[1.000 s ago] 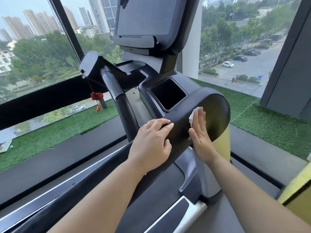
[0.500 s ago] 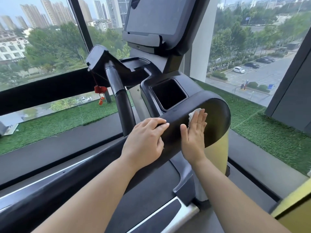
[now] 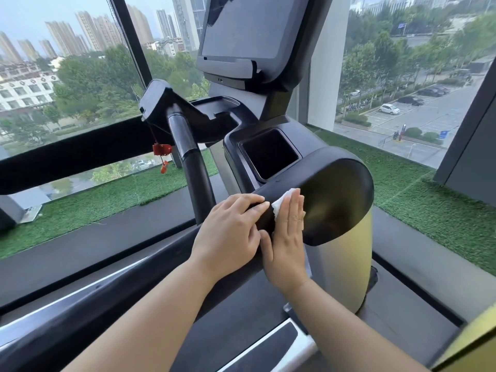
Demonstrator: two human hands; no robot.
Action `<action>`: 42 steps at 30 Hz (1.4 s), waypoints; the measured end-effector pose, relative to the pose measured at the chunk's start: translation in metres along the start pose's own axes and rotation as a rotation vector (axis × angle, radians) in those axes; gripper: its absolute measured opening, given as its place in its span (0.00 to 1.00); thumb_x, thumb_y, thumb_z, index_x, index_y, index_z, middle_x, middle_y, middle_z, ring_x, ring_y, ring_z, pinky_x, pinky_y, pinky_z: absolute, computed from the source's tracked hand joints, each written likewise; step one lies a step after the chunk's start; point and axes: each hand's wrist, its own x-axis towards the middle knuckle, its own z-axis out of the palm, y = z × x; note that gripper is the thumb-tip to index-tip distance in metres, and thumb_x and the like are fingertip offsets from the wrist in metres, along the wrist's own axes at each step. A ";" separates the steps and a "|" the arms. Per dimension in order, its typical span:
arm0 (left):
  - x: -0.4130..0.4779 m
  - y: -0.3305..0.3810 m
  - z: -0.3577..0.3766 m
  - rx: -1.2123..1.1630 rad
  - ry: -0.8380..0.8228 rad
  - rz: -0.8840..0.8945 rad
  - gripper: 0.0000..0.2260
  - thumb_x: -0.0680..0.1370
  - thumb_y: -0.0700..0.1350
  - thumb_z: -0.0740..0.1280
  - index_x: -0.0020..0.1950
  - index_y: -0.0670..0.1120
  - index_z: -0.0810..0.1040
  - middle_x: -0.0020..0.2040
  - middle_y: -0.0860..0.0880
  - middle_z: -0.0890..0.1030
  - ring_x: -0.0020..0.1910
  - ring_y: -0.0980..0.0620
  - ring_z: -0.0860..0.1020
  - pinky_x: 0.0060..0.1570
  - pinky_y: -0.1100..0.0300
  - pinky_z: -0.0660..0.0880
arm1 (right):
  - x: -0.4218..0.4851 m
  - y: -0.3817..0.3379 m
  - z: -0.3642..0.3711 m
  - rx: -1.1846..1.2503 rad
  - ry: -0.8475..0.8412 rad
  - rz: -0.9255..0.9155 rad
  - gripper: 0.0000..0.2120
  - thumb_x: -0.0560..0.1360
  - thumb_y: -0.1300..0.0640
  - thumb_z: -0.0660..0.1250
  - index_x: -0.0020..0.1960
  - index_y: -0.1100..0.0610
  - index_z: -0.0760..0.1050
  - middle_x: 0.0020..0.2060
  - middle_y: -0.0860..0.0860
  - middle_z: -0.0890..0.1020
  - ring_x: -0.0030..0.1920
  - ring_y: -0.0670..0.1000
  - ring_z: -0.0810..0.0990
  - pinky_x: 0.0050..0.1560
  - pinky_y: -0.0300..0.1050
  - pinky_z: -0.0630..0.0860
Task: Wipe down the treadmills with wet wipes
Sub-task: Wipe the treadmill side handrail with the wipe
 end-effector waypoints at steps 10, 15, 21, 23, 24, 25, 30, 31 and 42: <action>-0.001 -0.001 0.000 0.003 0.002 0.019 0.22 0.73 0.46 0.54 0.62 0.47 0.79 0.60 0.53 0.78 0.60 0.53 0.73 0.60 0.57 0.69 | 0.033 0.027 -0.017 0.135 0.066 0.220 0.33 0.79 0.39 0.42 0.75 0.55 0.36 0.75 0.48 0.37 0.73 0.40 0.32 0.75 0.49 0.35; 0.000 0.000 0.000 0.003 0.004 0.014 0.23 0.72 0.47 0.54 0.62 0.47 0.79 0.59 0.53 0.78 0.60 0.53 0.73 0.60 0.57 0.69 | -0.018 0.021 0.002 0.014 -0.087 -0.120 0.32 0.82 0.40 0.42 0.77 0.56 0.33 0.76 0.50 0.35 0.77 0.54 0.37 0.75 0.48 0.35; -0.001 -0.001 0.001 0.014 -0.016 0.018 0.23 0.73 0.46 0.53 0.63 0.46 0.79 0.60 0.53 0.78 0.60 0.52 0.74 0.60 0.55 0.71 | 0.017 0.041 -0.010 0.229 0.042 0.261 0.30 0.78 0.39 0.43 0.74 0.46 0.33 0.73 0.41 0.32 0.73 0.41 0.30 0.75 0.54 0.35; -0.001 0.000 0.000 0.015 -0.009 0.017 0.23 0.73 0.46 0.54 0.62 0.46 0.79 0.60 0.53 0.78 0.60 0.53 0.73 0.60 0.55 0.71 | 0.019 0.017 -0.006 0.323 0.065 0.369 0.32 0.76 0.35 0.42 0.72 0.45 0.32 0.72 0.42 0.31 0.71 0.38 0.27 0.74 0.52 0.32; 0.000 0.000 0.000 0.012 -0.006 0.018 0.22 0.72 0.46 0.54 0.62 0.46 0.79 0.59 0.52 0.78 0.60 0.52 0.74 0.60 0.55 0.71 | 0.012 0.006 -0.003 0.310 0.046 0.330 0.33 0.76 0.33 0.41 0.73 0.45 0.31 0.72 0.43 0.31 0.72 0.41 0.27 0.74 0.51 0.31; 0.000 0.000 0.000 0.010 -0.004 0.018 0.22 0.72 0.46 0.54 0.62 0.46 0.79 0.59 0.52 0.78 0.60 0.52 0.74 0.60 0.54 0.72 | 0.002 -0.001 0.002 0.260 0.017 0.241 0.33 0.78 0.33 0.40 0.75 0.47 0.31 0.73 0.44 0.30 0.73 0.45 0.28 0.73 0.49 0.31; -0.001 0.000 0.001 0.021 -0.009 0.016 0.22 0.72 0.46 0.55 0.62 0.46 0.79 0.59 0.52 0.78 0.60 0.52 0.74 0.59 0.54 0.72 | -0.012 0.024 0.004 0.096 -0.029 -0.019 0.29 0.81 0.38 0.40 0.75 0.43 0.31 0.75 0.42 0.32 0.76 0.50 0.34 0.74 0.44 0.33; -0.001 0.000 0.000 0.023 -0.017 0.016 0.22 0.73 0.46 0.54 0.62 0.46 0.79 0.59 0.52 0.78 0.60 0.52 0.74 0.60 0.54 0.72 | -0.003 0.026 0.001 0.116 -0.010 0.026 0.28 0.80 0.37 0.40 0.75 0.42 0.32 0.75 0.41 0.32 0.76 0.48 0.34 0.73 0.43 0.32; -0.001 -0.001 0.000 0.026 -0.010 0.014 0.22 0.72 0.46 0.55 0.63 0.48 0.78 0.61 0.53 0.77 0.60 0.53 0.73 0.61 0.55 0.70 | 0.003 0.013 -0.001 0.071 0.008 -0.025 0.28 0.82 0.41 0.39 0.77 0.51 0.36 0.76 0.44 0.36 0.77 0.51 0.38 0.74 0.45 0.34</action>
